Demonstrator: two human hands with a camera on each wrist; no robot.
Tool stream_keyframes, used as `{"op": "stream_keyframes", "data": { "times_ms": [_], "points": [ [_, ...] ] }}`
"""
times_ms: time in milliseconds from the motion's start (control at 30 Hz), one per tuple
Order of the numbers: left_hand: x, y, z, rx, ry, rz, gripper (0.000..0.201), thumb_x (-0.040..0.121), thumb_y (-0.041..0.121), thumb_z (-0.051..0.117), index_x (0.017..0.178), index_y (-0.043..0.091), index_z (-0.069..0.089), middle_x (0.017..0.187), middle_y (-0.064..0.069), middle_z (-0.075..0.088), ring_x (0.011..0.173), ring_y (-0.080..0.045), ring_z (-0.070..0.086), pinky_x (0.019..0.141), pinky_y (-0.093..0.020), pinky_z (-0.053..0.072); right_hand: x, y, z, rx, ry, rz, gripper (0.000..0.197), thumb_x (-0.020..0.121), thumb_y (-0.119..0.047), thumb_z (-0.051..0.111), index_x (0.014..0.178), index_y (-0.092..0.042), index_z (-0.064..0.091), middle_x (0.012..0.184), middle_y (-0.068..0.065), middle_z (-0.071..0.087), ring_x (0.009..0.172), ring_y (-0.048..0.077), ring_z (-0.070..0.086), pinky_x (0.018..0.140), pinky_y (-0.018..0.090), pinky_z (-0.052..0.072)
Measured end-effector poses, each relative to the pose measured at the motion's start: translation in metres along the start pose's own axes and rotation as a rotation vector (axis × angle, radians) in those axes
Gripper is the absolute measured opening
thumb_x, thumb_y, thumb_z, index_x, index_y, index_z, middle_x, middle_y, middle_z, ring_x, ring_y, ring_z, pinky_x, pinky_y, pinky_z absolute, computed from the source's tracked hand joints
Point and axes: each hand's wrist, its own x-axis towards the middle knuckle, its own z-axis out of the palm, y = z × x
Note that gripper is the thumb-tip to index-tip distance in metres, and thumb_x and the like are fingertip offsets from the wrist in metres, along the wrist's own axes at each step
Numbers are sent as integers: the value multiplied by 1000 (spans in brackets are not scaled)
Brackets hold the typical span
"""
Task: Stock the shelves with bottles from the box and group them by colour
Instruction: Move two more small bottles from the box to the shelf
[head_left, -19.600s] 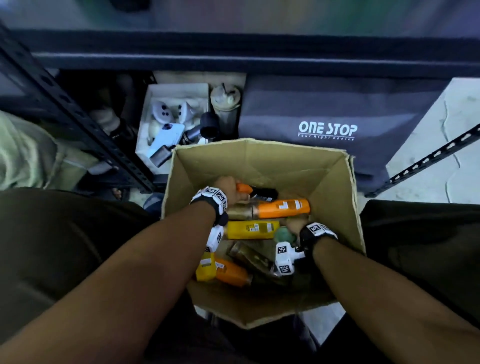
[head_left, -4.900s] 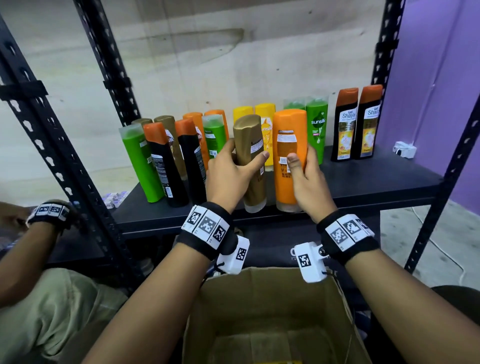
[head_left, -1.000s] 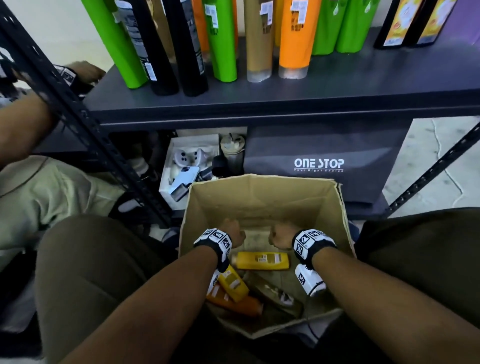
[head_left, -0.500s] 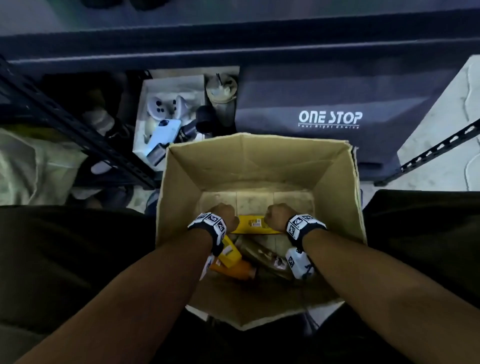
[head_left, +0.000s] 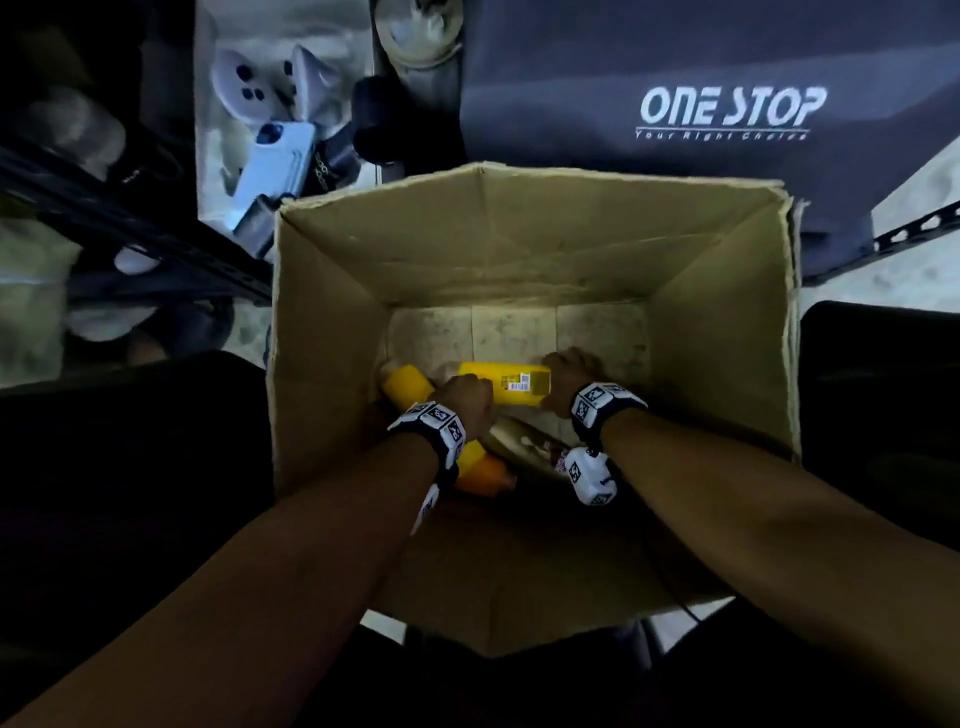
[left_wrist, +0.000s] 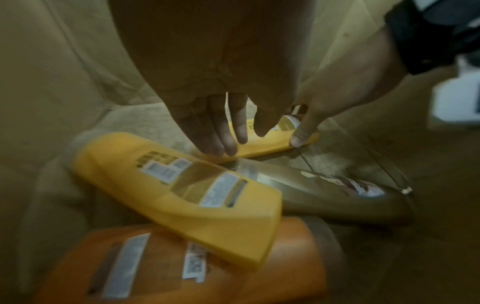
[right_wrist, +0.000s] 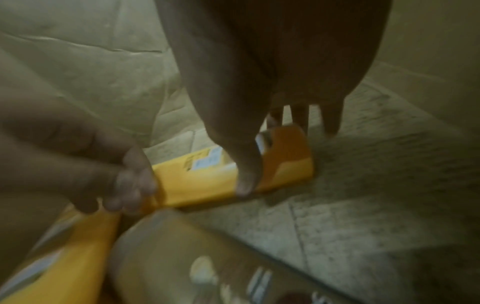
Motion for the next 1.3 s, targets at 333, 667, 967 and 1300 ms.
{"op": "stream_keyframes", "data": {
  "times_ms": [333,667,967,1300],
  "points": [
    [0,37,34,309,-63,297,66,92,30,66,151,23,38,147,-8,50,128,-32,53,104,-47,43,-5,41,-13,119,108,243,80,79,-38,83,140,-13,38,147,21,30,130,45,45,106,55,44],
    [8,54,30,525,-31,289,44,102,20,46,144,11,51,156,-21,31,138,-41,34,112,-50,34,0,61,-42,389,69,216,93,76,-40,87,150,-13,38,153,15,43,135,37,47,108,48,45],
    [-10,29,-4,178,-44,240,65,98,26,60,153,12,28,137,-15,56,122,-36,57,101,-47,45,-12,40,-80,749,250,74,72,74,-23,90,135,-9,54,136,13,59,127,33,55,99,37,47],
    [-23,-10,-62,-293,235,48,66,82,19,77,142,17,48,127,-21,53,115,-40,56,93,-36,45,-39,10,-116,606,420,-129,60,73,-21,87,126,-23,61,126,14,56,112,30,59,101,37,48]
  ]
}}
